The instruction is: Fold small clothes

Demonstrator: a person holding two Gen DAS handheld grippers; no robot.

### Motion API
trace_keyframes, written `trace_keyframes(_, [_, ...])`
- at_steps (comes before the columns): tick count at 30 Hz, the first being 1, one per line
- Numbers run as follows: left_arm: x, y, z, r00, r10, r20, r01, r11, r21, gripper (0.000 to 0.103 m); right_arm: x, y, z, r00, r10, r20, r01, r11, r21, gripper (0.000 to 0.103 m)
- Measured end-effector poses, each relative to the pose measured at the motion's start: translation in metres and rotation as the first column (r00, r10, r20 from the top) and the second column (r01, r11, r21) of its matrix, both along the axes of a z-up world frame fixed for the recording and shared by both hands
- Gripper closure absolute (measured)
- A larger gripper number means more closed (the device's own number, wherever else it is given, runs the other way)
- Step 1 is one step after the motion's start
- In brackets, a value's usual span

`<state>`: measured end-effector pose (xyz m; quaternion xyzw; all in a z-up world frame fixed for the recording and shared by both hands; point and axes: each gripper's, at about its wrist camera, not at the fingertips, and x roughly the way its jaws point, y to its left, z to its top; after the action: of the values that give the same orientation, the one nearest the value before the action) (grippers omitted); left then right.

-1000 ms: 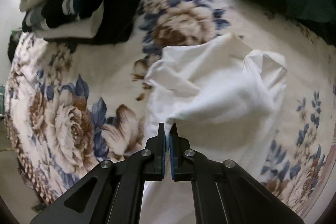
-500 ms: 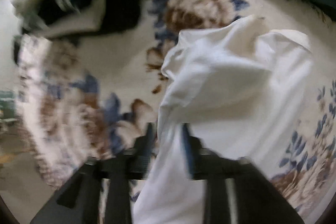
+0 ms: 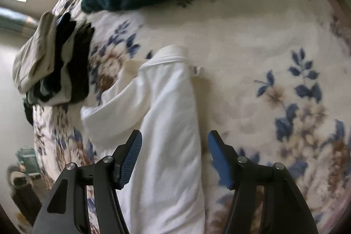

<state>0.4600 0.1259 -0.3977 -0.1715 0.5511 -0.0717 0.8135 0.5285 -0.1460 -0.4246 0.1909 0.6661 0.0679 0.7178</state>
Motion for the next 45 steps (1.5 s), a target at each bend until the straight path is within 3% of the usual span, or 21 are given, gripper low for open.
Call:
trace_keyframes(2, [0.036, -0.018, -0.011, 1.0, -0.03, -0.003, 0.03, 0.998, 0.062, 0.05, 0.007, -0.003, -0.013, 1.0, -0.016, -0.004, 0.016, 1.0, 0.02, 0.038])
trace_keyframes(5, [0.083, -0.012, -0.047, 0.996, 0.041, -0.075, -0.025, 0.981, 0.193, 0.05, 0.02, -0.006, -0.023, 1.0, 0.001, 0.01, -0.001, 1.0, 0.021, 0.038])
trace_keyframes(9, [0.09, 0.022, -0.055, 0.987, 0.13, -0.099, -0.118, 0.985, 0.124, 0.048, 0.04, -0.007, -0.025, 0.998, 0.039, 0.051, -0.039, 0.999, 0.001, 0.038])
trace_keyframes(14, [0.077, 0.008, -0.049, 0.997, 0.031, -0.065, -0.026, 0.996, 0.081, 0.05, 0.06, 0.003, -0.029, 0.992, 0.092, 0.085, -0.095, 0.995, 0.034, 0.04])
trace_keyframes(15, [0.077, 0.0, -0.054, 0.998, -0.001, -0.059, 0.007, 0.995, 0.102, 0.059, 0.062, 0.005, -0.029, 0.989, 0.104, 0.108, -0.108, 0.993, 0.039, 0.045])
trace_keyframes(16, [0.078, -0.006, -0.056, 0.999, -0.025, -0.038, 0.029, 0.993, 0.116, 0.077, 0.065, 0.01, -0.028, 0.984, 0.125, 0.128, -0.129, 0.991, 0.025, 0.073])
trace_keyframes(17, [0.08, -0.011, -0.061, 0.998, -0.049, -0.029, 0.052, 0.989, 0.138, 0.097, 0.067, 0.014, -0.029, 0.981, 0.143, 0.13, -0.144, 0.99, -0.004, 0.093])
trace_keyframes(20, [0.089, -0.017, -0.072, 0.997, -0.075, -0.014, 0.076, 0.982, 0.17, 0.098, 0.072, 0.019, -0.029, 0.976, 0.154, 0.156, -0.145, 0.987, -0.066, 0.096])
trace_keyframes(25, [0.107, -0.004, -0.083, 0.997, -0.056, -0.054, 0.062, 0.992, 0.11, 0.097, 0.079, 0.018, -0.043, 0.985, 0.125, 0.115, -0.114, 0.988, -0.102, 0.096])
trace_keyframes(27, [0.104, 0.006, -0.077, 0.996, -0.044, -0.074, 0.05, 0.996, 0.078, 0.092, 0.079, 0.017, -0.044, 0.99, 0.12, 0.079, -0.113, 0.99, -0.085, 0.088])
trace_keyframes(28, [0.106, 0.007, -0.072, 0.996, -0.039, -0.078, 0.044, 0.997, 0.064, 0.089, 0.076, 0.015, -0.041, 0.991, 0.114, 0.064, -0.109, 0.991, -0.072, 0.073])
trace_keyframes(29, [0.101, 0.013, -0.064, 0.997, -0.038, -0.073, 0.04, 0.999, 0.036, 0.081, 0.07, 0.011, -0.036, 0.994, 0.101, 0.052, -0.099, 0.994, -0.042, 0.062])
trace_keyframes(30, [0.089, 0.015, -0.049, 0.998, -0.038, -0.056, 0.038, 0.999, 0.0, 0.078, 0.062, 0.007, -0.031, 0.995, 0.092, 0.045, -0.091, 0.996, -0.012, 0.041])
trace_keyframes(31, [0.075, 0.019, -0.037, 0.998, -0.045, -0.033, 0.044, 0.999, -0.025, 0.077, 0.05, 0.002, -0.022, 0.996, 0.079, 0.044, -0.08, 0.997, 0.023, 0.036])
trace_keyframes(34, [0.019, 0.031, -0.012, 0.997, -0.075, 0.002, 0.075, 0.995, -0.065, 0.075, -0.003, -0.017, 0.012, 0.998, 0.056, 0.037, -0.057, 0.997, 0.053, 0.036])
trace_keyframes(37, [-0.041, 0.046, 0.001, 0.995, -0.096, -0.028, 0.092, 0.988, -0.122, 0.073, -0.067, -0.037, 0.042, 1.0, 0.006, 0.016, -0.007, 0.998, 0.058, 0.036])
trace_keyframes(39, [-0.074, 0.05, 0.0, 0.99, -0.115, -0.079, 0.101, 0.982, -0.157, 0.056, -0.119, -0.045, 0.057, 0.999, -0.033, -0.013, 0.034, 0.997, 0.064, 0.036])
trace_keyframes(40, [-0.078, 0.046, -0.001, 0.99, -0.108, -0.091, 0.092, 0.983, -0.159, 0.053, -0.151, -0.046, 0.063, 0.998, -0.059, -0.036, 0.061, 0.996, 0.064, 0.036])
trace_keyframes(42, [-0.091, 0.042, -0.018, 0.987, -0.096, -0.125, 0.075, 0.984, -0.162, 0.051, -0.196, -0.046, 0.068, 0.993, -0.093, -0.072, 0.097, 0.994, 0.053, 0.036])
trace_keyframes(45, [-0.08, 0.03, -0.058, 0.975, -0.106, -0.194, 0.074, 0.983, -0.167, 0.051, -0.267, -0.041, 0.058, 0.979, -0.157, -0.127, 0.166, 0.984, 0.06, 0.036])
